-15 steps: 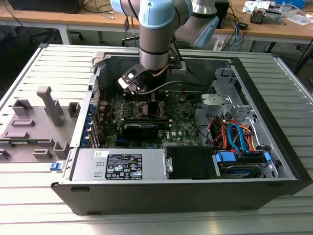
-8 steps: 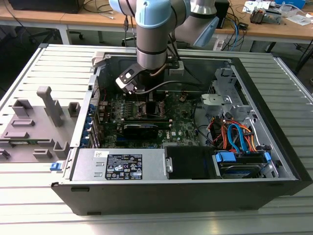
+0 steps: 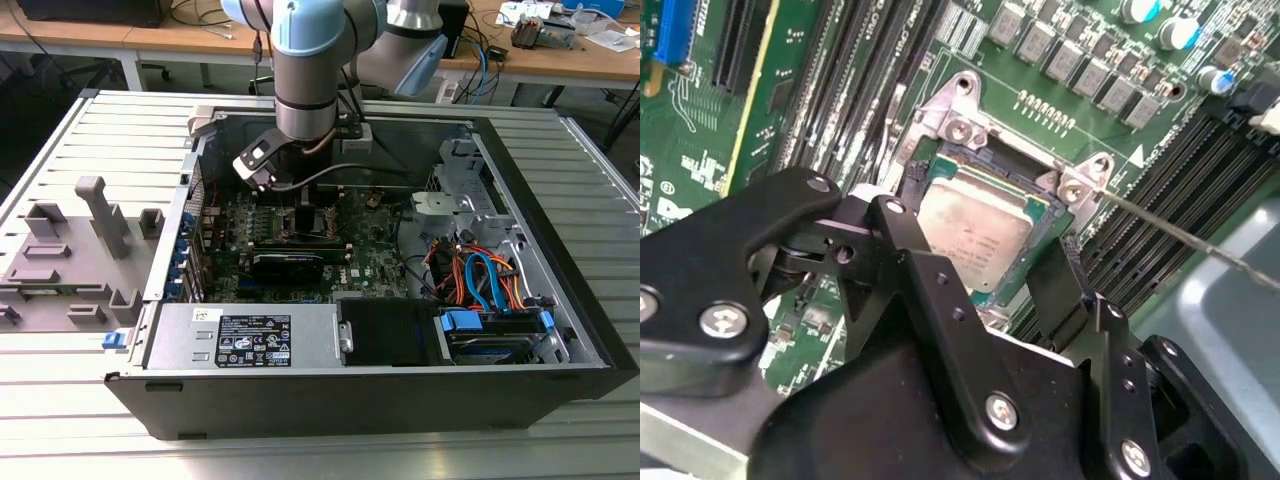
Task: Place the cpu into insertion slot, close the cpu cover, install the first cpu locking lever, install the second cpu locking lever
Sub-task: 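Place the cpu into insertion slot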
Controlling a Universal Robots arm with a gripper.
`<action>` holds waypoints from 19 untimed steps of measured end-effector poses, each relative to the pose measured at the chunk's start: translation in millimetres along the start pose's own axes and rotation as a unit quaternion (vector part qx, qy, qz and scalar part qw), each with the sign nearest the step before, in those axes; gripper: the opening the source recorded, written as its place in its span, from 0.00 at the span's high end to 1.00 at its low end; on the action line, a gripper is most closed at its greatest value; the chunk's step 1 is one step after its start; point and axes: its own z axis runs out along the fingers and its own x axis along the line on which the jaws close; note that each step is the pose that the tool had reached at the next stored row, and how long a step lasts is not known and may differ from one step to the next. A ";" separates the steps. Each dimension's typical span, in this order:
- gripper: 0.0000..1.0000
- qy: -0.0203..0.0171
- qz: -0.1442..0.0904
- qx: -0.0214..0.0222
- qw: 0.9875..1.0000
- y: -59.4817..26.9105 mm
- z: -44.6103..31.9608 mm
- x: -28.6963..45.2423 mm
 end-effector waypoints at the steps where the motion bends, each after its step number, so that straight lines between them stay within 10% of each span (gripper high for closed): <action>1: 0.32 0.000 0.000 0.000 1.000 -0.7 0.0 0.5; 8: 0.32 0.000 0.000 -0.002 1.000 -2.4 -2.3 2.4; 14: 0.32 0.001 0.000 -0.001 1.000 -0.5 -20.9 1.8; 19: 0.53 0.010 0.000 0.022 1.000 15.1 -20.1 2.0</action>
